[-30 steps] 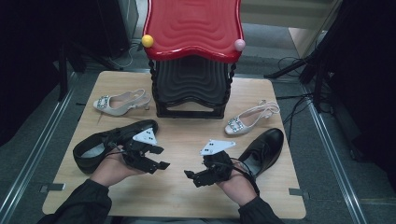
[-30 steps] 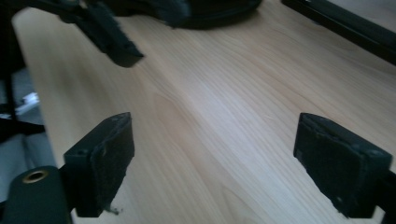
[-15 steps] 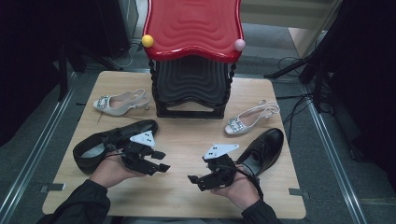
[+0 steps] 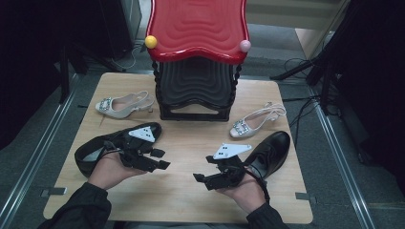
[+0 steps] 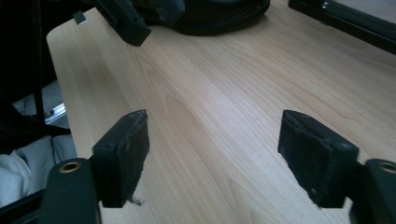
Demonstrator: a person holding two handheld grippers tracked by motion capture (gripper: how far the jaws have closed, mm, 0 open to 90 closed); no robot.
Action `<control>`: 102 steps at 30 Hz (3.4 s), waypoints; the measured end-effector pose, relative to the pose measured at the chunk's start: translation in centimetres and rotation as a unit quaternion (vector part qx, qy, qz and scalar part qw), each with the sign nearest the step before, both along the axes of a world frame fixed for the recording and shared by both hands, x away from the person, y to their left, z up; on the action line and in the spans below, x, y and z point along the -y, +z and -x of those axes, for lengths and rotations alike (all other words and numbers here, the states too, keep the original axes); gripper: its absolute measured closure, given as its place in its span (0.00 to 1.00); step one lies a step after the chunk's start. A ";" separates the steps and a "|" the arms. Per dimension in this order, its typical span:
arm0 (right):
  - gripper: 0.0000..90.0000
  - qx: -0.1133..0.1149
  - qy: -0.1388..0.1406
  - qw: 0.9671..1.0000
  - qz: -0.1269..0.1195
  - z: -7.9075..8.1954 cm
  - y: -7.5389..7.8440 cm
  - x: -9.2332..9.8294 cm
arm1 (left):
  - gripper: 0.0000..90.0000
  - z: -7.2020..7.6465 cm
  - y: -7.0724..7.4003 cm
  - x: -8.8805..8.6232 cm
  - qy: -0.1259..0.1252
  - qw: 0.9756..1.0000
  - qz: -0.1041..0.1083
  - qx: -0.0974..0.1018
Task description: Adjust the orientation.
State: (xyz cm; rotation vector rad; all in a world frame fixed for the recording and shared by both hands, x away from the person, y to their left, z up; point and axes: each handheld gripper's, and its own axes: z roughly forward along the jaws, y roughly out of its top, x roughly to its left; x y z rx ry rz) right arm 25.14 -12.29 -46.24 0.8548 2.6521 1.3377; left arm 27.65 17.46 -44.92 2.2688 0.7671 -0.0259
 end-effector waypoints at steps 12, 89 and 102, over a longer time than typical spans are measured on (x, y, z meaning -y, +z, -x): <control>0.49 -0.028 0.001 1.000 0.012 0.1 0.0 -0.1 | 0.44 0.0 0.1 -0.4 0.005 1.000 -0.013 0.017; 0.65 -0.022 0.058 0.997 0.039 1.5 0.3 -3.9 | 0.40 1.7 2.3 -11.7 0.126 0.990 -0.058 0.002; 0.57 0.021 0.055 0.998 0.038 1.3 0.3 -3.6 | 0.53 1.5 1.0 -14.5 0.163 0.986 -0.024 -0.017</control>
